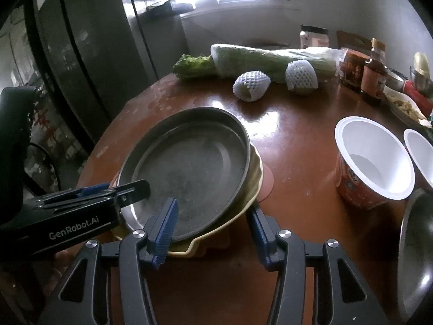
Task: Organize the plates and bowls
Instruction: 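Open the left tool and withdraw it from the stacked dishes, then move the left tool toward the large steel mixing bowl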
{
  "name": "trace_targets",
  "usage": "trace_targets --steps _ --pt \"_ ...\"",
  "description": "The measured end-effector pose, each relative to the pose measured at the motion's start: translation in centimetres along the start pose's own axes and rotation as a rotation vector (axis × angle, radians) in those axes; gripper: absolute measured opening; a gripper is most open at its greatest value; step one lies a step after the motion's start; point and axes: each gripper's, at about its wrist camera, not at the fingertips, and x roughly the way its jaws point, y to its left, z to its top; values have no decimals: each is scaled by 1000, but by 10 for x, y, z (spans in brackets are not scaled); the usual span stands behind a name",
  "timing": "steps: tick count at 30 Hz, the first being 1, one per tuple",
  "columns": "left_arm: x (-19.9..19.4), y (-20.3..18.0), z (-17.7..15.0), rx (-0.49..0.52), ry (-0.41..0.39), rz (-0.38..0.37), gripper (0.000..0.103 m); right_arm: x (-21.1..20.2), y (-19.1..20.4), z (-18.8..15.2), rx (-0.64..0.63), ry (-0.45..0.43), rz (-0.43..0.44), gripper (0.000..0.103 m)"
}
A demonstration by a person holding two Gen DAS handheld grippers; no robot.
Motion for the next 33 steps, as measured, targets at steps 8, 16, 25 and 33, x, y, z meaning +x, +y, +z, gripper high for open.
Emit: trace_targets --steps 8,16,25,33 --pt "-11 2 0 11 -49 58 45 -1 -2 2 1 -3 3 53" --pt "-28 6 -4 8 -79 86 45 -13 0 4 -11 -42 -37 54" --pt "-48 -2 -10 12 -117 104 46 -32 3 6 -22 -74 -36 54" --pt "-61 -8 -16 17 -143 120 46 -47 8 6 -38 -101 -40 54"
